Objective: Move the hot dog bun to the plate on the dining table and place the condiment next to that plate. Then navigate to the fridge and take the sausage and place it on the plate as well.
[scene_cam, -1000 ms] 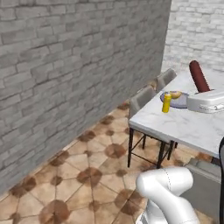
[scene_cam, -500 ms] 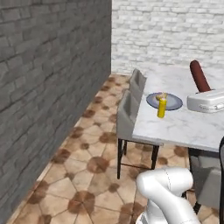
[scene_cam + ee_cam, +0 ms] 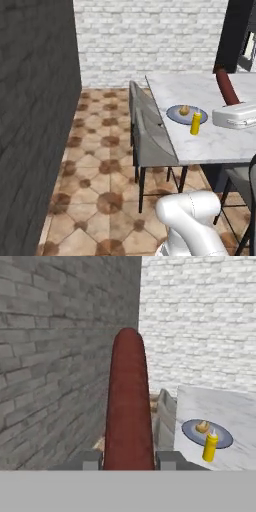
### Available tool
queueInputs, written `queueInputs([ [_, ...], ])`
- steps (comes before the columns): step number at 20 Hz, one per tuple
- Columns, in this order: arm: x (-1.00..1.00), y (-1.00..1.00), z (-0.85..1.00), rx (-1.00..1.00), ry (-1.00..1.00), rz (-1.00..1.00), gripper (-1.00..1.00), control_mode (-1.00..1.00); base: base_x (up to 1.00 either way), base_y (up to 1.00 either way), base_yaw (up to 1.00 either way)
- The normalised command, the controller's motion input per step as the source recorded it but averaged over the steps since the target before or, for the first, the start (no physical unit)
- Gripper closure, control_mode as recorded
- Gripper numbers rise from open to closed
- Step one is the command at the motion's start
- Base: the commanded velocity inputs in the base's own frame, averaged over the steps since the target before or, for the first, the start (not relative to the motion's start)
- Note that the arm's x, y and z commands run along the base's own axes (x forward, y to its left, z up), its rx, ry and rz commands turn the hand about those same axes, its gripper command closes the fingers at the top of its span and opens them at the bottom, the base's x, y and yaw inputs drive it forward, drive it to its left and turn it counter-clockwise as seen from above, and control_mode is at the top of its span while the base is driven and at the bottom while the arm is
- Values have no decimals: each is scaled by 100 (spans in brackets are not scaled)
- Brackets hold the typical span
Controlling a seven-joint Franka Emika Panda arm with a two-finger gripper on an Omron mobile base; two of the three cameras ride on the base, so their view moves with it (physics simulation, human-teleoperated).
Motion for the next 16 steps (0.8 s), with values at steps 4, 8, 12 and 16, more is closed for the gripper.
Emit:
queueInputs([
  [4, 0, 0, 0, 0, 0, 0, 100, 100, 52, 75, -61],
  [8, 0, 0, 0, 0, 0, 0, 100, 100, 52, 72, -62],
  [12, 0, 0, 0, 0, 0, 0, 100, 100, 52, 70, -64],
  [16, 0, 0, 0, 0, 0, 0, 100, 100, 52, 68, -64],
])
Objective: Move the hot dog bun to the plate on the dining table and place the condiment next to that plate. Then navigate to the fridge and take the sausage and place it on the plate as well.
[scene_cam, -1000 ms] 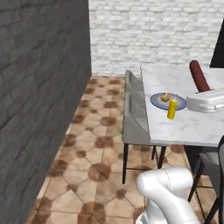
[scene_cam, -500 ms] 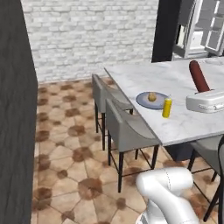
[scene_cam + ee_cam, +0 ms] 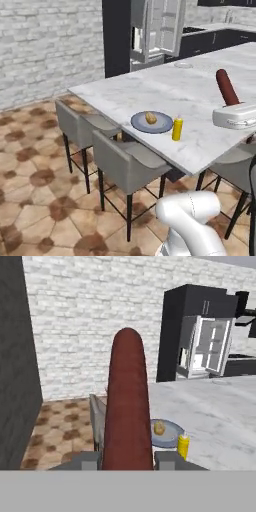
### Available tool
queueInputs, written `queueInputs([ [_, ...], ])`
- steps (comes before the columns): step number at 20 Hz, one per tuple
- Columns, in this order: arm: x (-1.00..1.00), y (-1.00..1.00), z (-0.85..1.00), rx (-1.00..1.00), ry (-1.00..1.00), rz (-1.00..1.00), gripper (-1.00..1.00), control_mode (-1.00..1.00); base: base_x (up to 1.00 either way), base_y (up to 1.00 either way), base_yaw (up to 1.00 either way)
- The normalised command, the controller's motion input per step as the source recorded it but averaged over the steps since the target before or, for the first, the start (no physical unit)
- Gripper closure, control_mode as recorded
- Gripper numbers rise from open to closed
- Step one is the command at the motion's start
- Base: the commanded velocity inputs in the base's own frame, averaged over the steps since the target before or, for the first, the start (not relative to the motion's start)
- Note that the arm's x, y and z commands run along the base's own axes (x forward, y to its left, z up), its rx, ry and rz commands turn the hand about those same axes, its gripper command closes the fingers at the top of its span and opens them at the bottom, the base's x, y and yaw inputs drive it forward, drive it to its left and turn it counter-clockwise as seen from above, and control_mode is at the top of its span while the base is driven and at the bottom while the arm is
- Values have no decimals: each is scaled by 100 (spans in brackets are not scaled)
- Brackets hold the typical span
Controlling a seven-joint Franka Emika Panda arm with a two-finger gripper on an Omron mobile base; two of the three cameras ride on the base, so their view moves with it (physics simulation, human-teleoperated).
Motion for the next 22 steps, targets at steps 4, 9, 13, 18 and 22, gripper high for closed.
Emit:
queueInputs([
  [4, 0, 0, 0, 0, 0, 0, 100, 100, 52, 67, -65],
  [9, 0, 0, 0, 0, 0, 0, 100, 100, 50, 73, -62],
  [13, 0, 0, 0, 0, 0, 0, 100, 100, 41, 89, -54],
  [18, 0, 0, 0, 0, 0, 0, 100, 100, 28, 100, -48],
  [22, 0, 0, 0, 0, 0, 0, 100, 100, 29, 100, -48],
])
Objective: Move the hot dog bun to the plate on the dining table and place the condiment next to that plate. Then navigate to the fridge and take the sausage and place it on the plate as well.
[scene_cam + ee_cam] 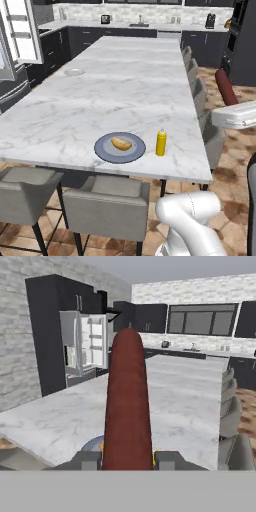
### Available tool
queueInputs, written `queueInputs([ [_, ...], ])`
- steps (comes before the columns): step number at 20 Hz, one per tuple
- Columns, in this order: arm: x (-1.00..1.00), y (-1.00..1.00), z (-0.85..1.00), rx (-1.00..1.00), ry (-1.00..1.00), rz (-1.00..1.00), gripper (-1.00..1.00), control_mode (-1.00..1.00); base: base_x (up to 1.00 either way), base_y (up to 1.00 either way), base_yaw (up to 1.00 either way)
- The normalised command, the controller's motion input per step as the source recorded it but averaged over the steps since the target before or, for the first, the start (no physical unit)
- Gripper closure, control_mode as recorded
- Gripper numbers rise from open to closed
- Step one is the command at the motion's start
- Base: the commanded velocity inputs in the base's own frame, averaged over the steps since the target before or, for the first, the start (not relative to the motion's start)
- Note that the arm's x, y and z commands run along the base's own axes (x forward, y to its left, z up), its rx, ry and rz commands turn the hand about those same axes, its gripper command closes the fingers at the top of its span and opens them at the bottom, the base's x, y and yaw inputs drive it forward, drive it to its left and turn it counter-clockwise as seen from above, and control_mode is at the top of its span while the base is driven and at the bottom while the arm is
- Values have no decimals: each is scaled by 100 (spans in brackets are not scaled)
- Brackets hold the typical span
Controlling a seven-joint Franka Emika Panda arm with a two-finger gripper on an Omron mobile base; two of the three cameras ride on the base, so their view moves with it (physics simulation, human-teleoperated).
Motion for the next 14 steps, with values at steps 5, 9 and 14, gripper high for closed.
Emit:
queueInputs([
  [5, 75, 80, -43, -4, 36, -18, 100, -100, 9, 20, -9],
  [9, 100, 88, -52, -1, 69, -2, 100, -100, 0, 0, 0],
  [14, 100, 22, -74, 0, 66, 2, 100, -100, 0, 0, 0],
])
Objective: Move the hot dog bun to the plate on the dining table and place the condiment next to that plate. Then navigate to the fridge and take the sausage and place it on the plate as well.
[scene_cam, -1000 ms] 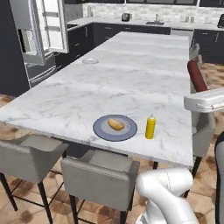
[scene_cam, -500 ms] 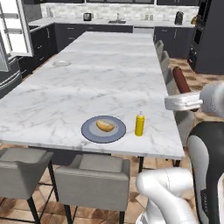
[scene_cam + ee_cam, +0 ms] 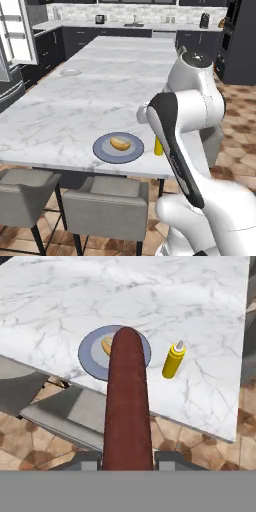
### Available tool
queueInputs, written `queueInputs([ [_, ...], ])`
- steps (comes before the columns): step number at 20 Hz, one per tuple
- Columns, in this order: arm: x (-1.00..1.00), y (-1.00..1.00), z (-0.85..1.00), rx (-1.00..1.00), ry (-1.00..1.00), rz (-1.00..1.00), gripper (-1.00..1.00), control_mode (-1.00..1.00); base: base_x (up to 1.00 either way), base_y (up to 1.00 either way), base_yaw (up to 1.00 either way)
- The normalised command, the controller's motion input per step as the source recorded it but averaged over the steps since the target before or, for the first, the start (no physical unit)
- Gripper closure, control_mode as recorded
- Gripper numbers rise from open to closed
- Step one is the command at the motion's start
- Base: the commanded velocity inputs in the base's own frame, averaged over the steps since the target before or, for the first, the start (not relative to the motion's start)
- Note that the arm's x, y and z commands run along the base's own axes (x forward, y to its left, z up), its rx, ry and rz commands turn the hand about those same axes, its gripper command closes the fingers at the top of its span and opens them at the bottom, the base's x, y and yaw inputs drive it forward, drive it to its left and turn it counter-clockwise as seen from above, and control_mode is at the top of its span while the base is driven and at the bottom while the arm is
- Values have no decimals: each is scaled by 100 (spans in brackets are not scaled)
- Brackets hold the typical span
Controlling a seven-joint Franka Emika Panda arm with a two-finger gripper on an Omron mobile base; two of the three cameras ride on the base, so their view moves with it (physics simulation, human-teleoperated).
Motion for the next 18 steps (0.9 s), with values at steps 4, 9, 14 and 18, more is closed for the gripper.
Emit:
queueInputs([
  [4, 95, 0, -75, 0, 30, 2, 100, -100, 0, 0, 0],
  [9, 67, 0, -63, -7, 0, 0, 100, -100, 0, 0, 0],
  [14, 58, 0, -67, -3, 0, 0, 100, -100, 0, 0, 0],
  [18, 82, 4, -61, 0, 1, 0, 100, -100, 0, 0, 0],
])
